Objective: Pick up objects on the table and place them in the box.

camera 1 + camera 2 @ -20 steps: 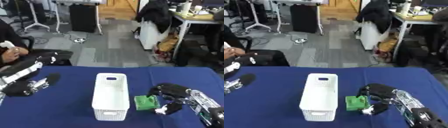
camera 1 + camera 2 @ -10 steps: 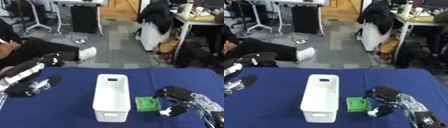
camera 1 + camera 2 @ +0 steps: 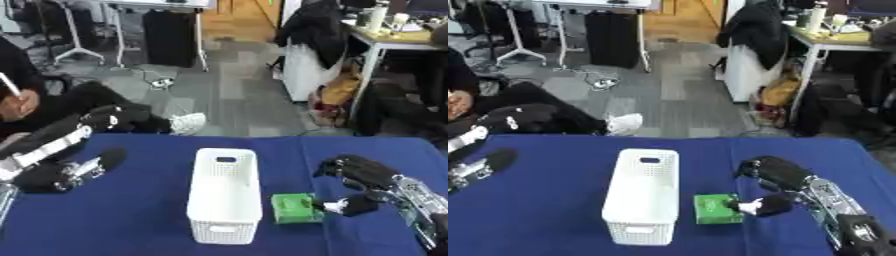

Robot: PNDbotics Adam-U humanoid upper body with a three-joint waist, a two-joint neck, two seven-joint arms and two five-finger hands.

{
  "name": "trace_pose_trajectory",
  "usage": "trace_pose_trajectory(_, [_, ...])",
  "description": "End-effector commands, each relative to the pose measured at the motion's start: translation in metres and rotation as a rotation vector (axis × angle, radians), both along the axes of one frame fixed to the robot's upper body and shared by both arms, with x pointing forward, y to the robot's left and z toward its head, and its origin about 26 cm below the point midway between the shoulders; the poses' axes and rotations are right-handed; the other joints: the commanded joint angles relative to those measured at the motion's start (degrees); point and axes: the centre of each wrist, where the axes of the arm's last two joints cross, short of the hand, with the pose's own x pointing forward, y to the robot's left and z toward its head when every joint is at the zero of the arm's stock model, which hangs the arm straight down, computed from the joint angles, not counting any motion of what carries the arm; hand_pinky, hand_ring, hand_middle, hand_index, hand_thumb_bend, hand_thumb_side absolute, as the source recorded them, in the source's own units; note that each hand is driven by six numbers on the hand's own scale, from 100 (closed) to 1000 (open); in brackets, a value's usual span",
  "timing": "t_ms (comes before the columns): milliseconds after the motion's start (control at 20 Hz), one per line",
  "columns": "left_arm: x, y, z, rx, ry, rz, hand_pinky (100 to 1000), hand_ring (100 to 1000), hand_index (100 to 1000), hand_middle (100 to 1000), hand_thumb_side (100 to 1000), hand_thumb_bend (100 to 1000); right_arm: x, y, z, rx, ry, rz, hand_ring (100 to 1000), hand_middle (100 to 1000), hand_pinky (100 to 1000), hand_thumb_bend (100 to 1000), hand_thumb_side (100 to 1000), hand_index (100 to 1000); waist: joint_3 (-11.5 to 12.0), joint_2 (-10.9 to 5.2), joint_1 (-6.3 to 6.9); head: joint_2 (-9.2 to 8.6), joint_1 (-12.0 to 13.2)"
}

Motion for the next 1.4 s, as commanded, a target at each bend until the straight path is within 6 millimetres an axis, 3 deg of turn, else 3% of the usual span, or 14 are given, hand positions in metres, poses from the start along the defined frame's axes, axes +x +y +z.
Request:
trace_pose_trajectory(50, [-0.001,0.002,0.009,0.012,-0.028,-0.002,859,967,986,1000,1000,117,0.006,0.004,0.013,-0.006,-0.038,0.012,757,742,816,478,1000,839,0.07,-0.59,0.16,-0.81,0.34])
trace_pose_trajectory(650, [-0.001,-0.001,0.01,0.008,-0.029,-0.011,858,967,987,1000,1000,117,0.016,0.021,-0.008,0.002,0.065,0.124,786,773,841,489,1000,885,0.52,-0.62,0.14,-0.92,0.26])
trace_pose_trajectory(1400, [-0.001,-0.001,0.01,0.01,-0.028,-0.013,859,968,987,1000,1000,116,0.02,0.008,-0.012,-0.032,0.123,0.165,798,791,853,513,1000,891,0.51,-0.6,0.14,-0.86,0.51])
